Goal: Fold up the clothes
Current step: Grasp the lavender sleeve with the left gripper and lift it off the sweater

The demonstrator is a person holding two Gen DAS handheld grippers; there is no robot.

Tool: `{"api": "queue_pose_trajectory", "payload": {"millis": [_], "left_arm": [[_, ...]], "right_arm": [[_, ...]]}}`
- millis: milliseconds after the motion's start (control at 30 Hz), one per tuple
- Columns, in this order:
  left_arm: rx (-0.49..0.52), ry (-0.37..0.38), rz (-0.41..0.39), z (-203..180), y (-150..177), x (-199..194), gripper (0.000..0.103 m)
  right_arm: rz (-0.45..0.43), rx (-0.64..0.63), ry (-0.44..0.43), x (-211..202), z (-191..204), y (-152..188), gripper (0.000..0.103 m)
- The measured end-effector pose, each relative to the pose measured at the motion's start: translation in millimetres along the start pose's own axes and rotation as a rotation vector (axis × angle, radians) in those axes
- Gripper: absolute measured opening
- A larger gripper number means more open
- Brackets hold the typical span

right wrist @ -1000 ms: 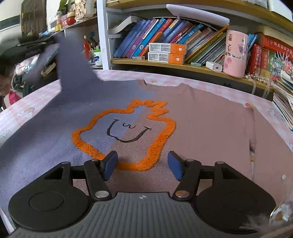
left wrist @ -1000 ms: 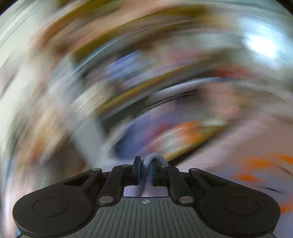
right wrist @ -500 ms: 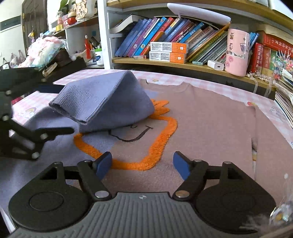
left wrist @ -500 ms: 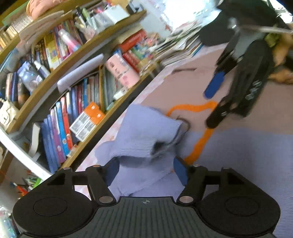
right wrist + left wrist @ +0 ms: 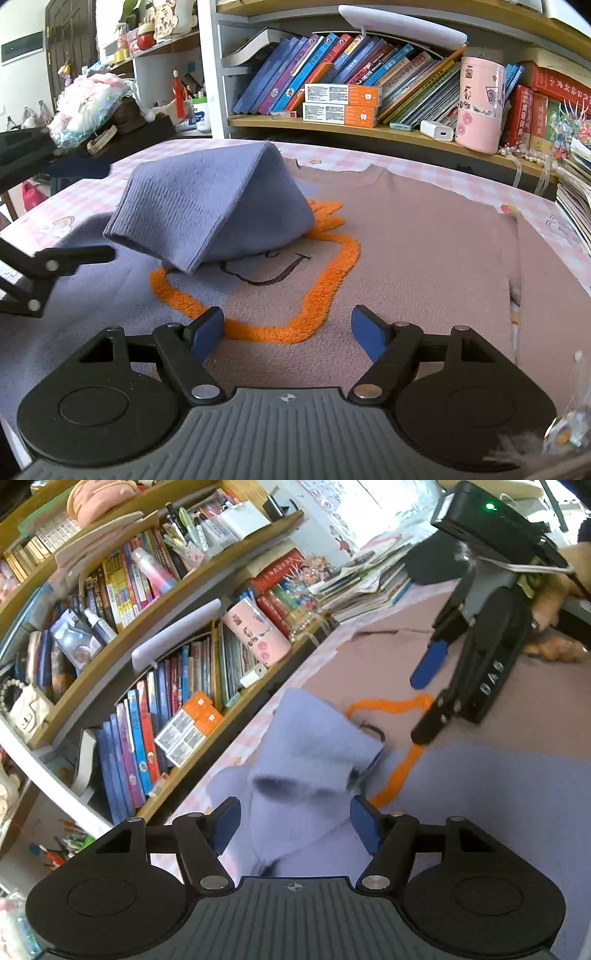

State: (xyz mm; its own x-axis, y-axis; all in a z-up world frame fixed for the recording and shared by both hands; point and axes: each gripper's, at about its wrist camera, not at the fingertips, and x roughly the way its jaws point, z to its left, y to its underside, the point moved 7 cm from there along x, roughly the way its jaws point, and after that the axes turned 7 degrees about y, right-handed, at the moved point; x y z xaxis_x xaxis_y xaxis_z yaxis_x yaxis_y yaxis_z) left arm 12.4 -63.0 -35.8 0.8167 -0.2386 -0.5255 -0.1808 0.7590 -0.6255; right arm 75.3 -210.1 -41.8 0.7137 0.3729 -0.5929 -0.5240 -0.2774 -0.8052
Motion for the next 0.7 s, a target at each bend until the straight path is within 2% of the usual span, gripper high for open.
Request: {"api": "queue_pose_trajectory", "payload": {"millis": [133,200,267,367,567,700], "left_arm": [[0.032,-0.058,0.012,8,8,-4,0.067],[0.065,-0.112,0.026,12,9,3,0.067],[0.109,-0.136,0.026,10,8,11,0.067],[0.192,-0.125,0.014,-2,0,25,0.067],[0.353,-0.078,-0.081,-35,-35,37,0.068],[0.416,-0.053,-0.115,-50,-51,44,0.068]], "right_arm": [[0.0,0.0,0.0,0,0,0,0.075],[0.0,-0.001,0.0,0,1,0,0.075],[0.0,-0.001,0.0,-1,1,0,0.075],[0.0,0.0,0.0,0,1,0,0.076],[0.0,0.006,-0.005,-2,1,0,0.076],[0.0,0.008,-0.006,-2,1,0,0.076]]}}
